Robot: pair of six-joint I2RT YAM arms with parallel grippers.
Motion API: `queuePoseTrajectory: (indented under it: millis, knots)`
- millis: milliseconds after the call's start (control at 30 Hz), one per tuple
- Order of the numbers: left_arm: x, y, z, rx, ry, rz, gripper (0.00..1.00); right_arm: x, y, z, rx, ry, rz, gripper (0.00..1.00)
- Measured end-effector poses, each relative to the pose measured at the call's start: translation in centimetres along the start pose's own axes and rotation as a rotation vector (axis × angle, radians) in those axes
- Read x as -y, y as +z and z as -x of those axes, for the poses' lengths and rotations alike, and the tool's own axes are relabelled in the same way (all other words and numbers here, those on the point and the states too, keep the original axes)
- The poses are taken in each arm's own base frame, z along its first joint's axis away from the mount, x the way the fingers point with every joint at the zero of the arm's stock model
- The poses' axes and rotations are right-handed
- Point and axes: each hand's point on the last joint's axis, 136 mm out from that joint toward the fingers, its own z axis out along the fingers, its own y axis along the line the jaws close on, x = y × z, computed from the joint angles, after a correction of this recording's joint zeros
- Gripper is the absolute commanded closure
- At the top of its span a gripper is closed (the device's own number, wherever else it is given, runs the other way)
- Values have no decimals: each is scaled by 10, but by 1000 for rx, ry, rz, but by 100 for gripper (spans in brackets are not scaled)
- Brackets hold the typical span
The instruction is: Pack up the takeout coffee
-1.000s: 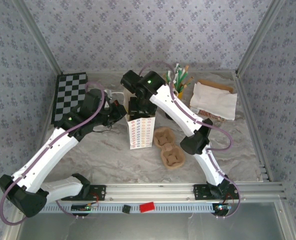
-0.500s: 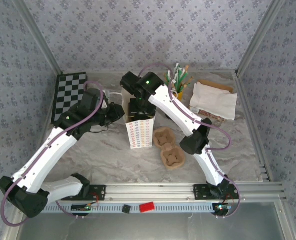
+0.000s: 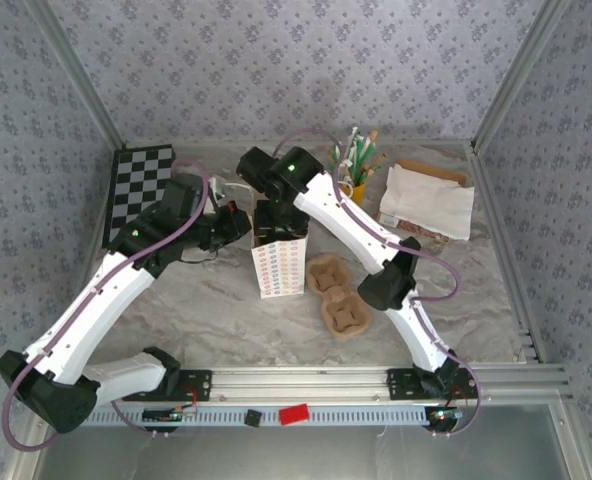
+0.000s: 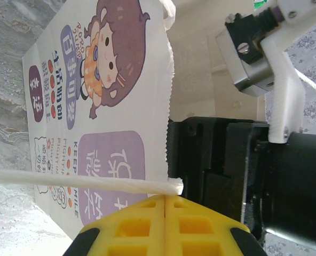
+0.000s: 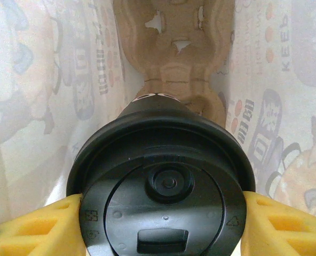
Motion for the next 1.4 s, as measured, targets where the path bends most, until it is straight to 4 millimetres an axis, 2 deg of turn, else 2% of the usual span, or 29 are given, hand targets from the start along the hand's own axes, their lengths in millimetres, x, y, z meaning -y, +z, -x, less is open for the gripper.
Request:
queuePoseTrajectory:
  millis: [600, 1400]
  knots:
    - [0, 0, 1, 4, -3, 2, 100, -3, 23, -4, -39, -8, -35, 45]
    - [-4, -3, 4, 27, 0, 22, 100, -6, 23, -6, -1, -50, -71, 45]
